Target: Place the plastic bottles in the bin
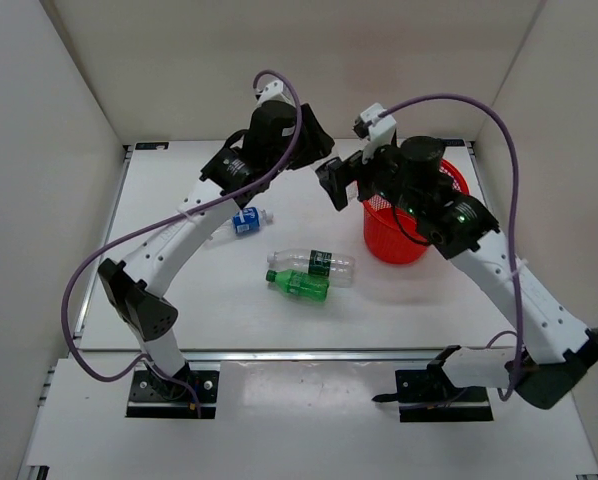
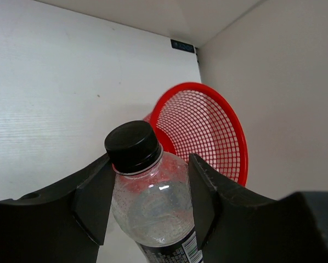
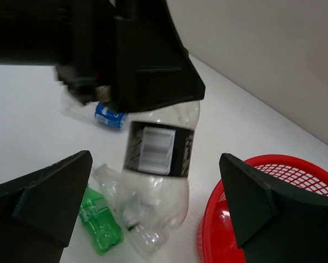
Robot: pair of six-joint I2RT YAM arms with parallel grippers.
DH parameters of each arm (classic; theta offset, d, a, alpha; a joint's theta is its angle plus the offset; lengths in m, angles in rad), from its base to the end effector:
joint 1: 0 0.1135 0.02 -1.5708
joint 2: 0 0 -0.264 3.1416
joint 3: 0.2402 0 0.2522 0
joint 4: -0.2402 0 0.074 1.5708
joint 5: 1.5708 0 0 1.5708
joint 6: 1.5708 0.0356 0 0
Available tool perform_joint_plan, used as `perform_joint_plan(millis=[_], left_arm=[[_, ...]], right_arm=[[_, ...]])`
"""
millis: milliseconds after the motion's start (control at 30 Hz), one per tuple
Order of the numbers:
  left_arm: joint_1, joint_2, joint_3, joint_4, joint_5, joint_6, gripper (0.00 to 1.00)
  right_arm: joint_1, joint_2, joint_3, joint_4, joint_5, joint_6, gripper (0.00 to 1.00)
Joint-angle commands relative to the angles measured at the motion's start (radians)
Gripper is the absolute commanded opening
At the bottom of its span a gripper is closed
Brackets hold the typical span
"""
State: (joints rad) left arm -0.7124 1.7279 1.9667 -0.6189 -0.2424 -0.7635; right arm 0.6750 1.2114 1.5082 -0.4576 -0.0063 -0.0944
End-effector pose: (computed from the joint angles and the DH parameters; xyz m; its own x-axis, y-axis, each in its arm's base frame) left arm 0.2977 -0.2458 0.4502 -0.5250 -0.4335 -0.7324 0.1424 0.8037 -0.5778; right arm 0.1966 0.1577 0.4721 -0.0651 -0.1728 -0.9828 -0.6387 0.7639 -0.0920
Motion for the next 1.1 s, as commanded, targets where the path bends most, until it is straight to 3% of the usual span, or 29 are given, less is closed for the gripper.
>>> perform_joint_plan(millis=[0,67,233,300,333,500,600,667,700,733,833,967,1067], left_arm=[[-0.033,-0.037,0.029,0.011,0.052,0.023,0.37],[-0.035,-0.053,0.000,0.028,0.063,0.026,0.37],[-0.029,-0.109,-0.063,0.082,0.075,0.012,0.40],[-0.021,-0.110,-0.054,0.068,0.065,0.026,0.49],[-0.027,-0.103,-0.058,0.061,0.058,0.035,0.59],[0.004,-0.151,-0.156,0.152,0.109,0.001,0.61],[-0.005,-0.156,-0.149,0.146,0.075,0.009,0.62],[-0.009,-0.165,-0.146,0.136,0.066,0.013,0.71],[-0.010,-0.165,-0.158,0.149,0.063,0.018,0.67],[-0.007,-0.172,-0.172,0.163,0.068,0.013,0.62],[-0.004,-0.177,-0.186,0.189,0.071,0.010,0.70],[0.004,-0.169,-0.169,0.163,0.063,0.029,0.99],[0.046,-0.224,-0.224,0.159,0.054,0.026,0.98]], right_arm=[[-0.037,0.083,0.017,0.045,-0.044,0.004,0.99],[-0.060,0.109,0.024,0.063,-0.060,0.013,0.95],[-0.057,0.166,0.072,0.039,-0.095,0.039,0.67],[-0.036,0.156,0.070,0.042,-0.086,0.024,0.60],[-0.020,0.149,0.055,0.054,-0.072,0.009,0.56],[-0.057,0.106,0.000,0.118,-0.152,0.024,0.34],[-0.098,0.099,-0.005,0.106,-0.192,0.053,0.34],[-0.114,0.093,-0.011,0.109,-0.185,0.067,0.32],[-0.127,0.094,-0.009,0.103,-0.184,0.073,0.19],[-0.137,0.093,-0.016,0.106,-0.152,0.088,0.00],[-0.158,0.050,-0.081,0.181,-0.173,0.124,0.00],[-0.199,0.036,-0.063,0.145,-0.124,0.102,0.00],[-0.285,0.053,-0.040,0.097,-0.083,0.048,0.00]])
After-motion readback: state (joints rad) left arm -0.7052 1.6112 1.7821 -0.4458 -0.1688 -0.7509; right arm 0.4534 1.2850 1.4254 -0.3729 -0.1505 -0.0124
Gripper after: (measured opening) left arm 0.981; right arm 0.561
